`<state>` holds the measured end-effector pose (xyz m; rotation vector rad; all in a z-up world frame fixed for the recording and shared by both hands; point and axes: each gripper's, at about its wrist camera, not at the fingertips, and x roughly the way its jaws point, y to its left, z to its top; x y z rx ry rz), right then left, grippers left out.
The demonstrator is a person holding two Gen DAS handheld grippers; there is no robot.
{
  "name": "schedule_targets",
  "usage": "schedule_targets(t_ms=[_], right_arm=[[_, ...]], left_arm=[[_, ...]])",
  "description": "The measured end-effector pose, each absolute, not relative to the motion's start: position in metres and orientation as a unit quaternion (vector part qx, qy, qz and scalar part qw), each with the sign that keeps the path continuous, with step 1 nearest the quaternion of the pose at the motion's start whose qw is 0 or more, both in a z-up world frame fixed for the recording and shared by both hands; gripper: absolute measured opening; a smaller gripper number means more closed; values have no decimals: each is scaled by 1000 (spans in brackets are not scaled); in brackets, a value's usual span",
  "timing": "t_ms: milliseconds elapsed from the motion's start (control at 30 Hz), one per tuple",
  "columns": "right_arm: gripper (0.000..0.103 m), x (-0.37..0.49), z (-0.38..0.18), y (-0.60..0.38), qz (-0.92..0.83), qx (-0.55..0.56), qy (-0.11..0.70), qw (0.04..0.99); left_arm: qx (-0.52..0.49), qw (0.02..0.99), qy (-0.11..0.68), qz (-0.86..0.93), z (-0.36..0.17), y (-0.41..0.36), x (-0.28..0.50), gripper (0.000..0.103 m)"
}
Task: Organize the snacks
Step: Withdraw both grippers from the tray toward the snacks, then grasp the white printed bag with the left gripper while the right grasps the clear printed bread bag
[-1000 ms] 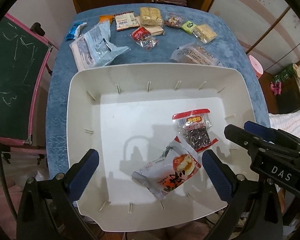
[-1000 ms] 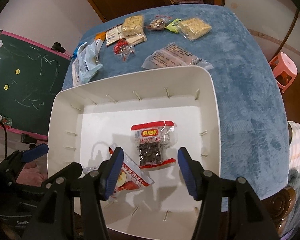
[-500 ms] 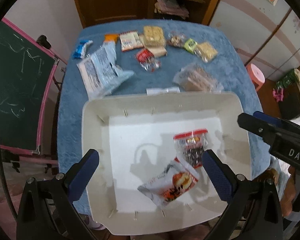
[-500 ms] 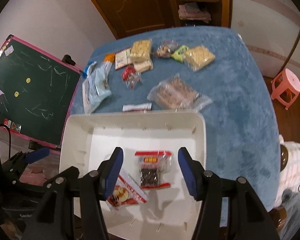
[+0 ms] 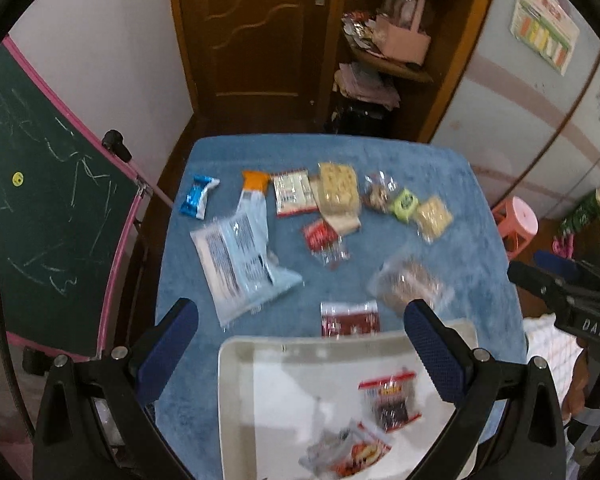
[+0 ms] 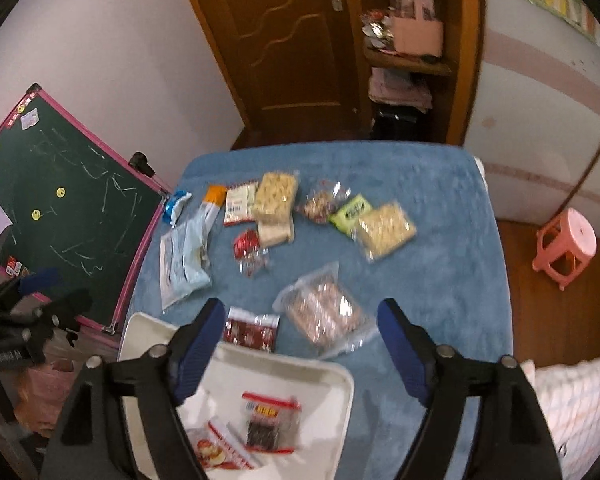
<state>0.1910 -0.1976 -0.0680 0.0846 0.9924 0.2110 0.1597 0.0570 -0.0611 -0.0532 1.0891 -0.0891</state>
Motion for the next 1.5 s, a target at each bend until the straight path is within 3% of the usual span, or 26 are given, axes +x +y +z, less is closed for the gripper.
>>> schedule_targets(t_ms=[267,800,1100,1500], right_arm=[[86,242,-86,-191,137,-14,492,860],[86,295,-214,-168,195,-94,617,757],[85,286,-249,-142,229,-194,642,706],[85,303,-270,-168,218,-130,681,687]], left_arm=[[-44,840,540,-21,-80,76,215,102],[-79,758,648,12,-212,100,269,102],[-91,733,673,37,-259,113,281,102],[-135,694,704,69,-313,141,280,103]])
